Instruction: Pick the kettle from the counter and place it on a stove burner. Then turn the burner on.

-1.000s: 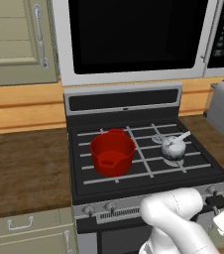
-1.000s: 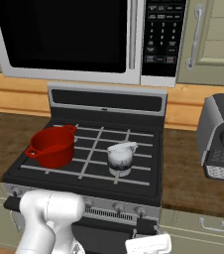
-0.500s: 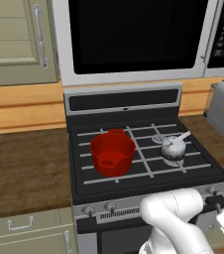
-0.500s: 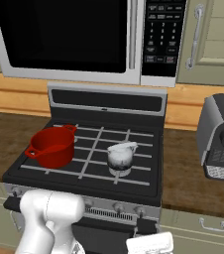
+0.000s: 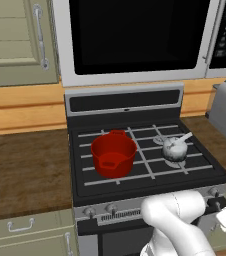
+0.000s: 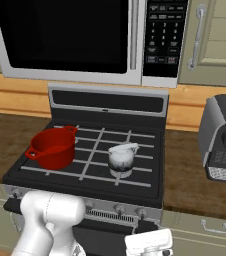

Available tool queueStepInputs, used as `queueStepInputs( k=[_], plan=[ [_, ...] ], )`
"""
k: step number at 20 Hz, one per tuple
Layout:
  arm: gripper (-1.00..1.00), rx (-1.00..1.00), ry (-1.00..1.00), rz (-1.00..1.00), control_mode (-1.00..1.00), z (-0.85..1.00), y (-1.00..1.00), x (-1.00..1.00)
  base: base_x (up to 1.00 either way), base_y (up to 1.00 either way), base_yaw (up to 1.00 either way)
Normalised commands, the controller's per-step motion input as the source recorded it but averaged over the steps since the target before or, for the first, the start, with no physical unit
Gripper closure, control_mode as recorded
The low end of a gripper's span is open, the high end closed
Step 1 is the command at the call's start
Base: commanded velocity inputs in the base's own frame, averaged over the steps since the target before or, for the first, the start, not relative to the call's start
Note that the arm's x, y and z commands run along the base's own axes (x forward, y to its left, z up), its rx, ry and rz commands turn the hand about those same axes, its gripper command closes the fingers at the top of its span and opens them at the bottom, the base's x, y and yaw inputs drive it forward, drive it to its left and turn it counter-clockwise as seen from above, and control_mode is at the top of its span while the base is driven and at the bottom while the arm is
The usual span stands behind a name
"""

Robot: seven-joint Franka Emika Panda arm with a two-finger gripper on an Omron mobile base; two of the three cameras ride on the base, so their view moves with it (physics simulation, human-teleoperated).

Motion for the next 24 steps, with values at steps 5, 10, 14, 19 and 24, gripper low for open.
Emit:
queueStepInputs(
  k=[5,10,14,19,24],
  plan=[
    [-1.00,0.03,0.01,0.00,-1.00,0.00,0.01,0.27,0.00,0.00,0.00],
    [-1.00,0.00,0.02,0.00,-1.00,0.00,0.04,0.33,0.00,0.00,0.00],
    [-1.00,0.00,0.08,0.00,-1.00,-0.22,0.00,0.05,0.00,0.00,0.00],
    [-1.00,0.01,0.08,0.00,-1.00,-0.24,0.00,0.00,0.00,0.00,0.00],
    [-1.00,0.00,-0.07,0.00,-1.00,0.12,0.03,0.00,0.00,0.00,0.00]
  ],
)
